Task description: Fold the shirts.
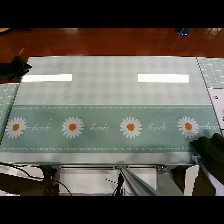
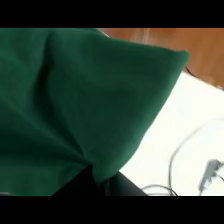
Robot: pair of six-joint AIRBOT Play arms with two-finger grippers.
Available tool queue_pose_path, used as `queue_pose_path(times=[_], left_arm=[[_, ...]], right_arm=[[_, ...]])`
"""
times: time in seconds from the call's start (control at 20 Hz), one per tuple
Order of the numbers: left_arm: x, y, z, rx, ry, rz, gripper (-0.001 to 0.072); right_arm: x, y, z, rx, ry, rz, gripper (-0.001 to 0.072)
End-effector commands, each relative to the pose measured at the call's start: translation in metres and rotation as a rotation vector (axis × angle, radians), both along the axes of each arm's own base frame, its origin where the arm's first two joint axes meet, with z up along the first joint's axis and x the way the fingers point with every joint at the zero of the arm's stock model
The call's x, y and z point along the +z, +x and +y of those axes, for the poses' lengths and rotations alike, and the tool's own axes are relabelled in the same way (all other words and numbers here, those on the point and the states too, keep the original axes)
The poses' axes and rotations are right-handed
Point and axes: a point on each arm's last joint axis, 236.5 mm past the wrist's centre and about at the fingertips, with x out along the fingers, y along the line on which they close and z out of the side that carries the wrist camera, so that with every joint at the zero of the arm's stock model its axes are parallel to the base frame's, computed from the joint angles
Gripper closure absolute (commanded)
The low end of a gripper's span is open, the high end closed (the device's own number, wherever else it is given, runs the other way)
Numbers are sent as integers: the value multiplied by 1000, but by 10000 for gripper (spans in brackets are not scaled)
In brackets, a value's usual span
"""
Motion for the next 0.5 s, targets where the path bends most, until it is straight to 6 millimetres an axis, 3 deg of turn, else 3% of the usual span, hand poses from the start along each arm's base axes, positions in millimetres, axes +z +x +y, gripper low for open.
queue_pose_path(times=[0.0, 0.15, 0.3, 0.35, 0.45], left_arm=[[1, -7, 33, 61, 14, -10, 389], [3, -9, 44, 68, 29, -19, 389], [13, -5, 48, 70, 43, -40, 389], [17, -3, 49, 69, 49, -49, 389], [25, -1, 50, 62, 57, -63, 389]], right_arm=[[0, -35, -4, -50, -38, 116, 678], [13, -46, -16, -41, -97, 178, 677], [10, -50, -11, -46, -72, 200, 676], [7, -50, -8, -48, -55, 203, 631], [6, -51, -9, -29, -45, 218, 438]])
